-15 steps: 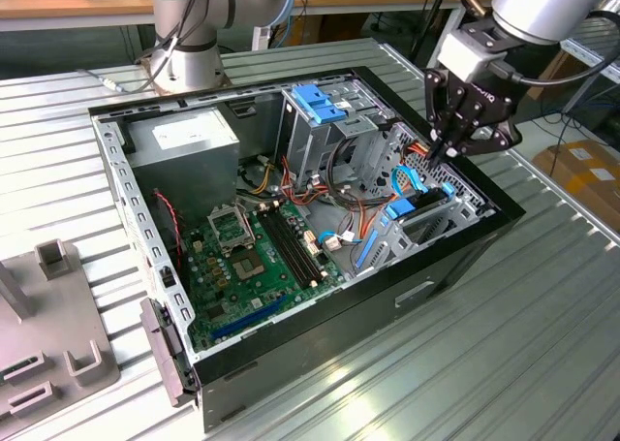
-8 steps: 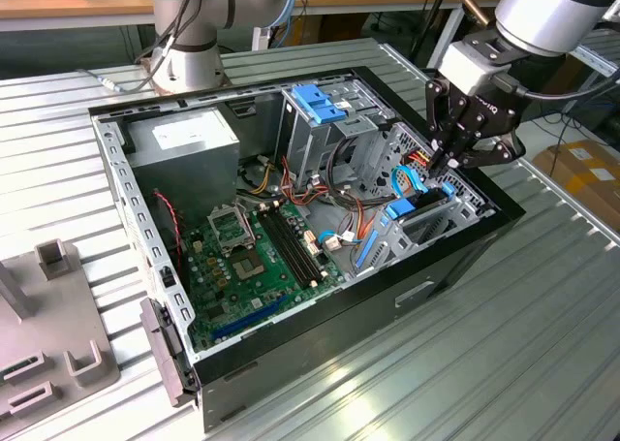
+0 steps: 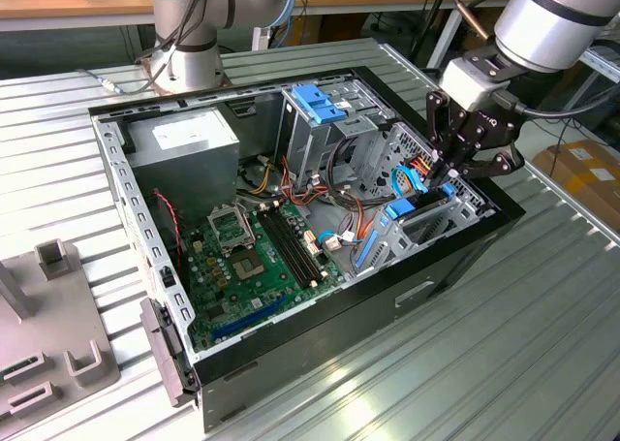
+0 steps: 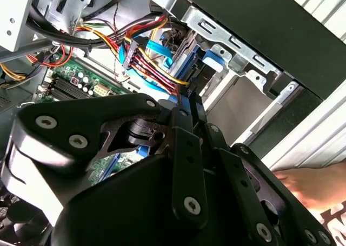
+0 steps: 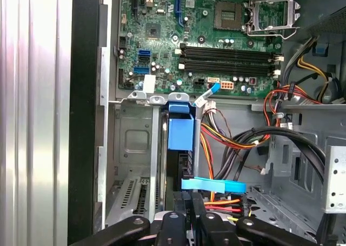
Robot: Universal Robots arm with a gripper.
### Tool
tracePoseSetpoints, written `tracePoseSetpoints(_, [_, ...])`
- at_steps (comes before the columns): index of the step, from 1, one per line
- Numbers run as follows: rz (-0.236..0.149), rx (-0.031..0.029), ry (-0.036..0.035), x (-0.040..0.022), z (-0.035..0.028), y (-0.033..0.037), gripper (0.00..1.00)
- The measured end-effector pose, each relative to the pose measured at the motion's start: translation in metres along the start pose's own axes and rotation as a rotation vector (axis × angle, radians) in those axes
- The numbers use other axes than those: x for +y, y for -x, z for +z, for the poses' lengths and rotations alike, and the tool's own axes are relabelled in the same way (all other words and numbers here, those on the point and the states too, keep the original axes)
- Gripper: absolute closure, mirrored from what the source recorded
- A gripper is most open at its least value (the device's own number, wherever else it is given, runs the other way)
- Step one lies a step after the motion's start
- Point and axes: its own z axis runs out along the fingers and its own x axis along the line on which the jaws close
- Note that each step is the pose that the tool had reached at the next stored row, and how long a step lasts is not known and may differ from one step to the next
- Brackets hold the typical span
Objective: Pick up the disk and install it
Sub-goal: 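Insert the second disk wire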
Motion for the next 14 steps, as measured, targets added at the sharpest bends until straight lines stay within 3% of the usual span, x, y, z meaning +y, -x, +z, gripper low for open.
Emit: tracePoseSetpoints(14, [0.000,-0.0003,0.0000,-0.0017,0.0057,0.0015,0.84])
